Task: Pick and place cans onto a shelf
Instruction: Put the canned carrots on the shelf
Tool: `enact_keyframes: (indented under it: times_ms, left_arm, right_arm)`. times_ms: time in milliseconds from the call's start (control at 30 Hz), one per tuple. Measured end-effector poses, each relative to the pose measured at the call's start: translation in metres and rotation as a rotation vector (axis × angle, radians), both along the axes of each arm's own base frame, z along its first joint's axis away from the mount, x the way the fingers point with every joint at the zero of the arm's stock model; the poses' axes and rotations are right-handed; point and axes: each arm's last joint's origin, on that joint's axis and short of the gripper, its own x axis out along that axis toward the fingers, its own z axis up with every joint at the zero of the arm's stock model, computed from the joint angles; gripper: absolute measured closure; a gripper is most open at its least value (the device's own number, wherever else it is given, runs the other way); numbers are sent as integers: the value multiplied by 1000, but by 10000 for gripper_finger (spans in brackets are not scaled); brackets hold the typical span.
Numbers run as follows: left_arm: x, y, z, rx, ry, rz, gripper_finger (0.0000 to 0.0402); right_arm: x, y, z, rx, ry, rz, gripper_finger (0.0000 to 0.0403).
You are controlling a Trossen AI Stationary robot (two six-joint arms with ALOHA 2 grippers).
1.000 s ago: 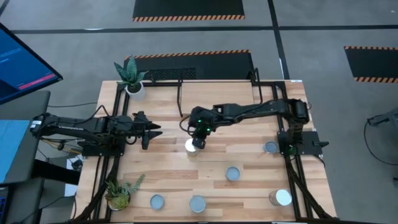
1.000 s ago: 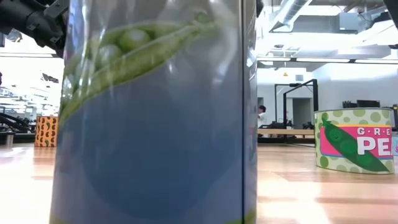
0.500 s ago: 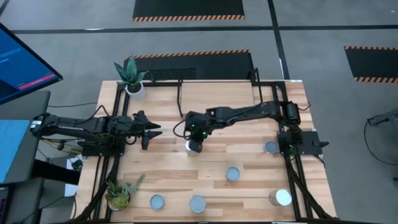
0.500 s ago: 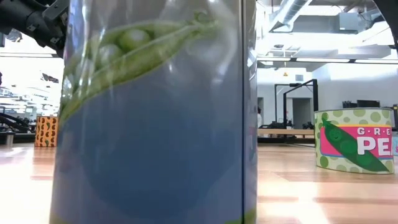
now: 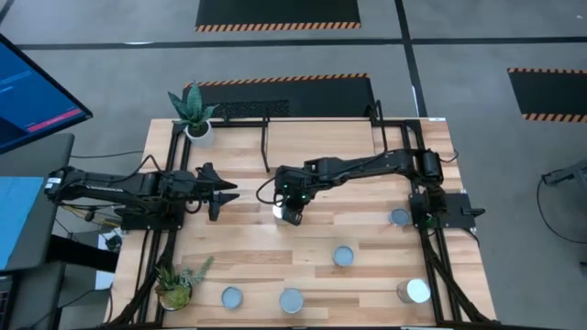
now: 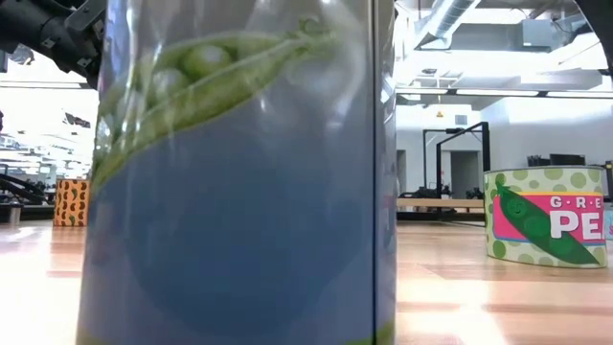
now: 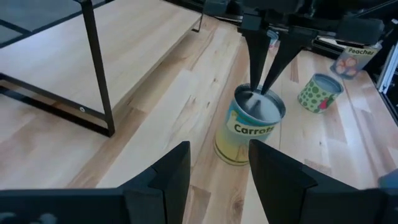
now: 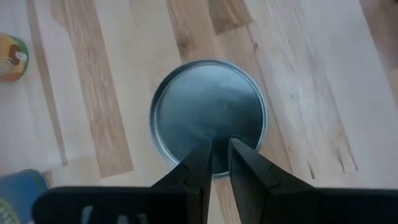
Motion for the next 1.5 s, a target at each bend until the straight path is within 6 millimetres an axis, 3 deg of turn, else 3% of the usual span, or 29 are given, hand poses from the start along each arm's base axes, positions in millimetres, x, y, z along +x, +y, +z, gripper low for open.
enact_keyframes:
  times_ms: [167, 400, 800, 967, 1267, 1500]
  left_arm:
    - [0, 0, 0, 18, 4, -8, 249]
    - [0, 0, 0, 31, 6, -14, 249]
    - [0, 0, 0, 34, 7, -14, 249]
    - [0, 0, 0, 57, 12, -25, 249]
    - [0, 0, 0, 61, 13, -25, 249]
    - [0, 0, 0, 62, 13, -22, 249]
  right_arm:
    - [2, 0, 2, 6, -24, -10, 321]
    - [8, -4, 20, -67, -93, 34, 321]
    - [7, -6, 20, -191, -94, 160, 314]
    - [7, -7, 20, -189, -92, 153, 284]
    - [7, -13, 20, -172, -91, 109, 185]
    - [7, -13, 20, -179, -91, 121, 173]
